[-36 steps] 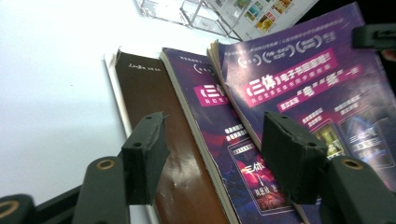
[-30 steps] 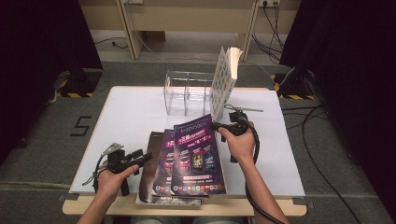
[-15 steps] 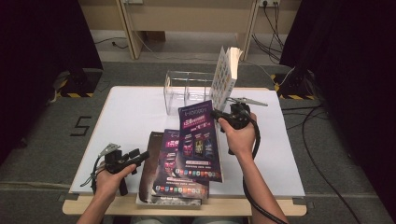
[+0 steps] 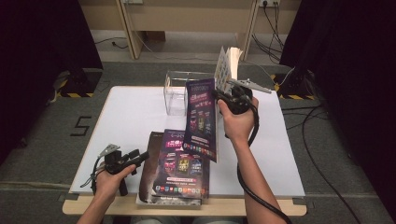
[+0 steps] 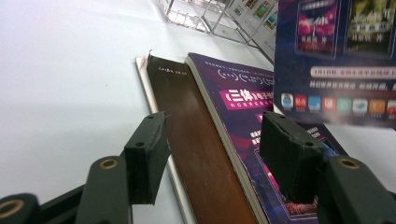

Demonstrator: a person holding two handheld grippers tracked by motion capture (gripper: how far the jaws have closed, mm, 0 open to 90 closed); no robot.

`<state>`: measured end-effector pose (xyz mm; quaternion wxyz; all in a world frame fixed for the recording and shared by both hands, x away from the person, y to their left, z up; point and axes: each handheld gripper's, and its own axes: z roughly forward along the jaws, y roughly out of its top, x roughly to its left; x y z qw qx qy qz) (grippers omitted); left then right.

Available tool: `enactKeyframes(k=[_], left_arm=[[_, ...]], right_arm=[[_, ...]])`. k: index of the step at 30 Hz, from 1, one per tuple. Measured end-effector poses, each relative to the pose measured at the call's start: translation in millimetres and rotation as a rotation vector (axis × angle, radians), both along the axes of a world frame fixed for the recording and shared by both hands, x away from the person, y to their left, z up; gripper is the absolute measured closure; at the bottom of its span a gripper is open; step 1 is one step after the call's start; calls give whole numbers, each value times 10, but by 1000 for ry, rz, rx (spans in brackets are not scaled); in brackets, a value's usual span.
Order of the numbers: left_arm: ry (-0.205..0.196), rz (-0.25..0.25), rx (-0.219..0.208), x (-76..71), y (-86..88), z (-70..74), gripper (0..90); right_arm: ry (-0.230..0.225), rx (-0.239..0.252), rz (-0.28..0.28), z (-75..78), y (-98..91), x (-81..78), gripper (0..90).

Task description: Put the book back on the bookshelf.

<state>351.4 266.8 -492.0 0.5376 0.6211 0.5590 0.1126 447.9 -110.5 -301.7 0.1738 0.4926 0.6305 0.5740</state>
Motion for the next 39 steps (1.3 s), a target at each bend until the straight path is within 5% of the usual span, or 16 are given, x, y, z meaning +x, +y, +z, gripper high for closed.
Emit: enactKeyframes(k=[17, 39], left_arm=[[-11, 3, 20, -2, 1, -14, 402], [-7, 1, 23, 6, 7, -25, 405]], right_arm=[[-90, -2, -72, 231, 156, 352, 836], [-122, 5, -107, 282, 300, 633, 836]])
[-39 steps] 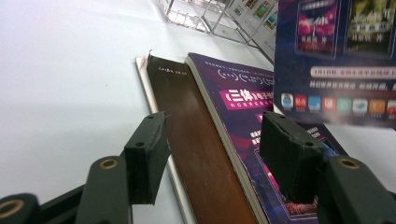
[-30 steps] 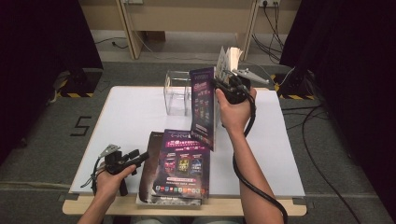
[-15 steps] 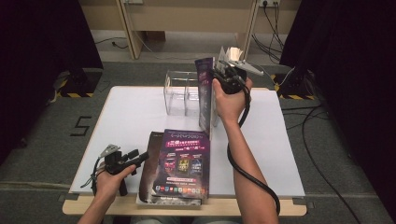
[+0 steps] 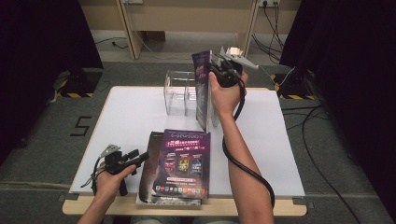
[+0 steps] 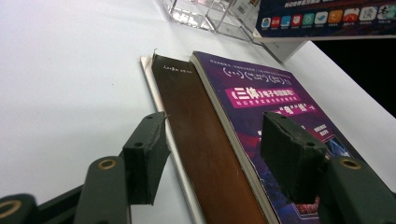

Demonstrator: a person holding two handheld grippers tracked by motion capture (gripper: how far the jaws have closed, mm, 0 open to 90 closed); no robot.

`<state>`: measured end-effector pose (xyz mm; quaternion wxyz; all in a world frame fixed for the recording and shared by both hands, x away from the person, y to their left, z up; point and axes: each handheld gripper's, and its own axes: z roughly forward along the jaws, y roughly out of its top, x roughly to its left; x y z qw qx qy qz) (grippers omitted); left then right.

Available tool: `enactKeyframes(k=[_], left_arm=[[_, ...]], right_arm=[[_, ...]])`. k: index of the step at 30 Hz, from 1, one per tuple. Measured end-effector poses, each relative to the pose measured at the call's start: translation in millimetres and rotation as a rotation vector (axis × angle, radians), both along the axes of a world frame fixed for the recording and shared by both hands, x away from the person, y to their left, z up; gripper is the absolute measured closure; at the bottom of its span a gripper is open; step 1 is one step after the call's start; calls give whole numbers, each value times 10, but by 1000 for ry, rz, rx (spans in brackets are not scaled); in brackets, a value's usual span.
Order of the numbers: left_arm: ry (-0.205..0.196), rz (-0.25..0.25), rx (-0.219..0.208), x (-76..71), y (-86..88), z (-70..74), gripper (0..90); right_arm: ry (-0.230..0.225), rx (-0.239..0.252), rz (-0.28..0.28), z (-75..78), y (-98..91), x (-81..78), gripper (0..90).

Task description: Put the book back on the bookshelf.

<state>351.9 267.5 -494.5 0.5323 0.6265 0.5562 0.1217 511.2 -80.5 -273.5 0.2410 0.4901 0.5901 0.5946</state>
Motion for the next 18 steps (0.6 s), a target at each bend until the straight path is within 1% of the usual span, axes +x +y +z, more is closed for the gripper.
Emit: enactKeyframes(k=[6, 14, 18], left_arm=[[1, -4, -1, 4, 0, -6, 406], [3, -7, -11, 4, -3, -4, 406], [5, -7, -14, 9, 0, -10, 406]], right_arm=[[-14, -4, -14, 24, 43, 81, 836], [-6, 18, -30, 11, 76, 232, 835], [-8, 12, -39, -5, 110, 307, 835]])
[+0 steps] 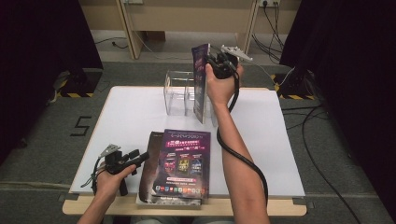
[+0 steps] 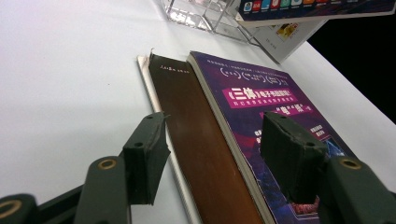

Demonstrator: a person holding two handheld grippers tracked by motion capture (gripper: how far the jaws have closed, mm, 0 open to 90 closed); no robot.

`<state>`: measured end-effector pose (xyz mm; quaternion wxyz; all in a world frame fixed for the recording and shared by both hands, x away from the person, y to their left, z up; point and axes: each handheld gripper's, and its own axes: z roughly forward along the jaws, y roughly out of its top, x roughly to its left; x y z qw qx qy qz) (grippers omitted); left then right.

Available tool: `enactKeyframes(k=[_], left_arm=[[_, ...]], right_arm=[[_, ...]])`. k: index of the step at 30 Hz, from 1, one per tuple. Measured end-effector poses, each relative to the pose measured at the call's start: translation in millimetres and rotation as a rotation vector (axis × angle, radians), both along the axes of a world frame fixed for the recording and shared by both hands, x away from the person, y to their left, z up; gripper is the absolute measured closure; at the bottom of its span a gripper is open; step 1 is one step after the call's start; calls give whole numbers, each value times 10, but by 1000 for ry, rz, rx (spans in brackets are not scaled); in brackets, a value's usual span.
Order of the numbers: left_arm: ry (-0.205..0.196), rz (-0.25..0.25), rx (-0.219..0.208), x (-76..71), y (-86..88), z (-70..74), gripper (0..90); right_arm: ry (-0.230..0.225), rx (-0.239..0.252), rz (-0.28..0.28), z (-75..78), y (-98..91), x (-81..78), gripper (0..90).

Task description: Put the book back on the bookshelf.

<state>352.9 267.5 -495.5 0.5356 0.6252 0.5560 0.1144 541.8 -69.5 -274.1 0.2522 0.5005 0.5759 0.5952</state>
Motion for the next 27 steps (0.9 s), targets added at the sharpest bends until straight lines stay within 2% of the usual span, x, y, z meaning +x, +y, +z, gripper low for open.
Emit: enactKeyframes(k=[5, 9, 11, 14, 21, 27], left_arm=[[1, -2, -2, 0, -1, -2, 406], [2, -4, -9, -2, 7, -11, 406], [3, -4, -9, -3, 12, -13, 405], [2, -4, -11, -4, 13, -12, 405], [3, -4, -13, -11, 6, -8, 404], [5, -5, -16, -13, -9, -10, 403]], right_arm=[[-5, -12, -21, -83, 53, 73, 834], [-9, -28, -38, -192, 93, 78, 834], [-16, -38, -42, -182, 94, 55, 834], [-28, -67, -41, -192, 107, 6, 833], [-42, -100, -39, -245, 52, -172, 829], [-13, -111, -14, -299, -37, -314, 827]])
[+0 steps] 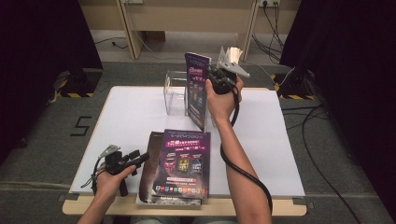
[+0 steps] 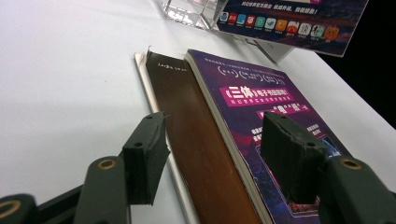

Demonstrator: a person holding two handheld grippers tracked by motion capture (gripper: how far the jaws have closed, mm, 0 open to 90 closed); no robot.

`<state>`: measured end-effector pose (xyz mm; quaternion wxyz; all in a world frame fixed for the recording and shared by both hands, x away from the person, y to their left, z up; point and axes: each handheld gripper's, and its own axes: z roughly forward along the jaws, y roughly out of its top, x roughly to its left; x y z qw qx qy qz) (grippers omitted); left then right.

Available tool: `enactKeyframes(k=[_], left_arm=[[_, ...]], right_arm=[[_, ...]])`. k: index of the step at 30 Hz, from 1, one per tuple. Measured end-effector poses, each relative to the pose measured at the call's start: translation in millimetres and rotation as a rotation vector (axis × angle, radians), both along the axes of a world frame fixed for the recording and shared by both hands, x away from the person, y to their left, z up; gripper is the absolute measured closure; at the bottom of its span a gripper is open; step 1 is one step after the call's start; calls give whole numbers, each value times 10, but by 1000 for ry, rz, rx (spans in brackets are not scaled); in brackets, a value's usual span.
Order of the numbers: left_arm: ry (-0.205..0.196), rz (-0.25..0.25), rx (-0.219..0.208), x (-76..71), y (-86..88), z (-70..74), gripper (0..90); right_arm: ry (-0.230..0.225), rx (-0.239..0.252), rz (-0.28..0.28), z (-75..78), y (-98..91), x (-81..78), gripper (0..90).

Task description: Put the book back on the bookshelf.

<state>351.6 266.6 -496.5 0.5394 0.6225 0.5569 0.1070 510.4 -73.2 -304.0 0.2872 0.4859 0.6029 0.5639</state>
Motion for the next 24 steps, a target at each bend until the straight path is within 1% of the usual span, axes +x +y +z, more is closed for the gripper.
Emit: enactKeyframes(k=[3, 5, 9, 11, 13, 15, 17, 18, 19, 24], left_arm=[[2, -2, 2, 1, -5, -5, 403], [2, -5, 4, 1, -7, -5, 403], [1, -4, 3, 0, -9, -2, 403], [2, -4, 4, 0, -10, -2, 403], [1, -5, 4, -4, -11, -1, 403], [2, -5, 5, -8, -10, 1, 403], [0, -4, 4, -11, -9, 3, 403], [0, -4, 6, -12, -6, 4, 403], [0, -4, 7, -12, -5, 4, 403], [-3, -7, 6, -21, -14, 9, 403]], right_arm=[[8, 0, 11, -33, -41, -74, 826], [21, 14, 22, -55, -79, -111, 826], [18, -4, 23, -100, -111, -190, 820], [22, -6, 34, -114, -119, -221, 807], [23, -17, 32, -135, -122, -256, 793], [28, -13, 45, -176, -123, -299, 781], [25, -25, 39, -226, -116, -368, 782], [23, -21, 46, -249, -116, -410, 781], [18, -28, 48, -269, -114, -447, 775], [1, -43, 60, -310, -97, -616, 753]])
